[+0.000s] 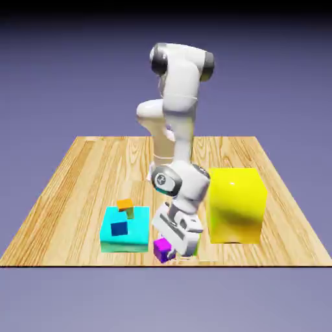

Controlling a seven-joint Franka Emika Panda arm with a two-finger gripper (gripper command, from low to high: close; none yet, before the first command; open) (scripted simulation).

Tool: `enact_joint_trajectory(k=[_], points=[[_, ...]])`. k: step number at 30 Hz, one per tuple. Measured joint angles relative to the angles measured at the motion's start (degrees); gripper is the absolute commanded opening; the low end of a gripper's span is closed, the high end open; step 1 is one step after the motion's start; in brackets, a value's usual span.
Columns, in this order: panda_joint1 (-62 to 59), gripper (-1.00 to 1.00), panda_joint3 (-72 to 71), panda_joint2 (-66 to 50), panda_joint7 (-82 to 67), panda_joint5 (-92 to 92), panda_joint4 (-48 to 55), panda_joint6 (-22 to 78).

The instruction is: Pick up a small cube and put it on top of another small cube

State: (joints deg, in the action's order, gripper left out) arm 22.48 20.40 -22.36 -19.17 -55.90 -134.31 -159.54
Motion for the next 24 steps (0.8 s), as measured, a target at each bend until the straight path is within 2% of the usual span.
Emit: enact_joint_trajectory(k=[13,18,19,21,24], points=[[3.42,-1.00,15.06,22.27,-0.77,19.47,-1.16,30.26],[1.61,-1.00,15.66,14.32,-0.35,19.67,-2.75,20.31],[1.15,1.00,15.76,13.02,-0.28,19.70,-3.01,18.69],[1.15,1.00,15.77,13.02,-0.23,19.65,-3.01,18.63],[3.60,1.00,15.28,18.98,-0.54,19.48,-1.82,26.10]])
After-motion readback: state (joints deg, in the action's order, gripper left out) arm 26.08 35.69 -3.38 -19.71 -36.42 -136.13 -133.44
